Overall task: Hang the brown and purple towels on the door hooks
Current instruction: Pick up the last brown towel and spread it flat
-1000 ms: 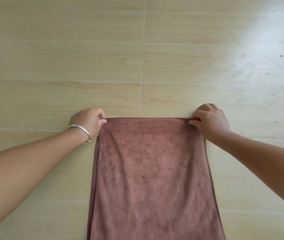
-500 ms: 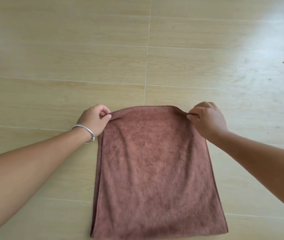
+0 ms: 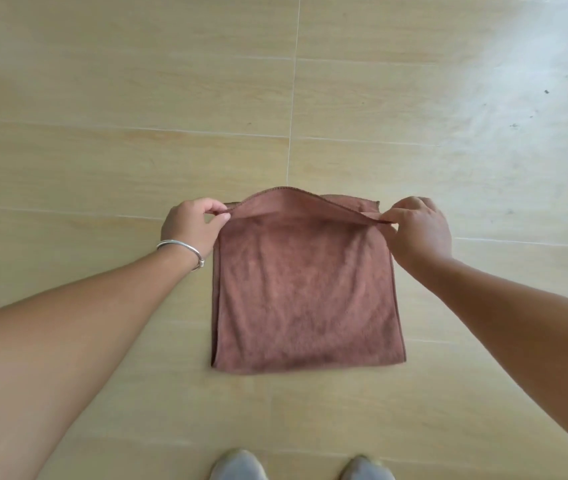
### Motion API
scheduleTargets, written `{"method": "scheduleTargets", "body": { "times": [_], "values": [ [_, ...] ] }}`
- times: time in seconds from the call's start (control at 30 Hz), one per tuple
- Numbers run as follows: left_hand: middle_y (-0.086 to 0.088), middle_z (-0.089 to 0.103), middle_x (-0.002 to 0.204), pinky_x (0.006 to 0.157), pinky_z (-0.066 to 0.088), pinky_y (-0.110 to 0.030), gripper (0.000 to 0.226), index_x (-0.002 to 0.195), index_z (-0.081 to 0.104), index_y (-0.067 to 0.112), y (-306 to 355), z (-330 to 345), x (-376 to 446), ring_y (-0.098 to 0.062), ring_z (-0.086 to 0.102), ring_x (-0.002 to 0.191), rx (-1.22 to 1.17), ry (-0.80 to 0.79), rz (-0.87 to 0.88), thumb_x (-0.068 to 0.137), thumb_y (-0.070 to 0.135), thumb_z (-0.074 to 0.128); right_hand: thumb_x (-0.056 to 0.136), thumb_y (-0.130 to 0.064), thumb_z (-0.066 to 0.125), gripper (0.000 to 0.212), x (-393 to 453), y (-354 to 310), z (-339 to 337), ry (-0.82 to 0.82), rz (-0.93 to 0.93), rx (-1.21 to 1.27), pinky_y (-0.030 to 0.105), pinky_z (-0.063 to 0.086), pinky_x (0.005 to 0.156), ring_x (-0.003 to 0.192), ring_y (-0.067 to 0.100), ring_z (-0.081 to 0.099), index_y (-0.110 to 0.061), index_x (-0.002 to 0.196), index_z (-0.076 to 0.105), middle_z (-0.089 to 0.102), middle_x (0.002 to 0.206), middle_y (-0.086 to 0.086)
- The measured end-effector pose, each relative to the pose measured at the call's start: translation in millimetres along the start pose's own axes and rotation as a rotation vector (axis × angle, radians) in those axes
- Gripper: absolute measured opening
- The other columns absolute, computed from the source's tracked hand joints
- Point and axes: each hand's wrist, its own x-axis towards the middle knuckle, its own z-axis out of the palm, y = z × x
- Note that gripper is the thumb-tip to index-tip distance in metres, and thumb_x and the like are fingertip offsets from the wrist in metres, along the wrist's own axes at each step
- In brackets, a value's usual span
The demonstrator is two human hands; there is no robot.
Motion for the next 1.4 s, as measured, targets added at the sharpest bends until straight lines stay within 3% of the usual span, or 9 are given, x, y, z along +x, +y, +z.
{"method": "scheduleTargets", "body": {
  "times": [0.23,0.4,0.73,0.97,1.1,1.23,1.4],
  "values": [
    [0.007,0.07,0.101,0.068,0.04,-0.027,0.007,0.089,0.073,0.029,25.4,-97.3,-150.2,-0.02,0.062,0.094,0.181,-0.221,-0.04,0.083,0.032,0.07,0.086,-0.023,0.068,0.014,-128.2,-31.8,-102.7,-0.159,-0.01,-0.042,0.035,0.035,0.083,0.108,0.026,0.05,-0.026,0.095,0.077,0.066,0.1,-0.002],
    [0.01,0.069,0.1,0.072,0.045,-0.028,0.01,0.092,0.074,0.029,22.3,-149.7,-243.0,-0.018,0.061,0.094,0.311,-0.375,-0.051,0.085,0.033,0.069,0.076,-0.024,0.078,0.012,-208.6,-44.0,-158.1,-0.251,0.011,-0.069,0.039,0.046,0.079,0.099,0.03,0.056,-0.026,0.088,0.078,0.068,0.092,0.001],
    [0.02,0.062,0.1,0.071,0.04,-0.018,0.015,0.1,0.069,0.038,27.0,-193.9,-346.1,0.0,0.055,0.095,0.41,-0.636,-0.067,0.089,0.042,0.06,0.057,-0.02,0.091,0.023,-304.6,-43.1,-205.0,-0.378,0.025,-0.097,0.039,0.051,0.06,0.078,0.027,0.062,-0.028,0.074,0.077,0.065,0.075,-0.003],
    [0.021,0.054,0.091,0.062,0.034,-0.017,0.01,0.096,0.067,0.038,37.5,-187.4,-315.8,0.001,0.048,0.082,0.414,-0.665,-0.103,0.09,0.041,0.06,0.077,-0.029,0.078,0.011,-284.1,-29.8,-196.0,-0.381,0.053,-0.139,0.037,0.046,0.075,0.096,0.026,0.058,-0.027,0.087,0.078,0.066,0.093,-0.004],
    [0.016,0.06,0.099,0.075,0.047,-0.027,0.009,0.095,0.067,0.035,44.0,-178.9,-268.7,-0.008,0.057,0.089,0.373,-0.606,-0.128,0.09,0.037,0.061,0.08,-0.03,0.074,0.012,-251.0,-24.9,-186.0,-0.356,0.081,-0.119,0.037,0.045,0.077,0.099,0.025,0.056,-0.026,0.091,0.077,0.066,0.096,-0.005],
    [0.007,0.064,0.101,0.079,0.048,-0.031,0.009,0.095,0.069,0.027,43.5,-154.8,-206.8,-0.017,0.06,0.093,0.346,-0.55,-0.113,0.089,0.031,0.063,0.088,-0.03,0.063,0.015,-202.6,-19.9,-159.8,-0.355,0.086,-0.082,0.036,0.042,0.086,0.109,0.022,0.05,-0.026,0.095,0.076,0.063,0.104,-0.006],
    [0.004,0.069,0.095,0.075,0.049,-0.03,0.005,0.09,0.067,0.028,25.7,-105.2,-119.8,-0.021,0.062,0.088,0.33,-0.454,-0.129,0.089,0.029,0.063,0.092,-0.025,0.051,0.024,-117.9,-14.9,-102.3,-0.256,0.059,-0.065,0.036,0.04,0.087,0.11,0.025,0.048,-0.019,0.096,0.074,0.063,0.108,0.001]
  ]
}}
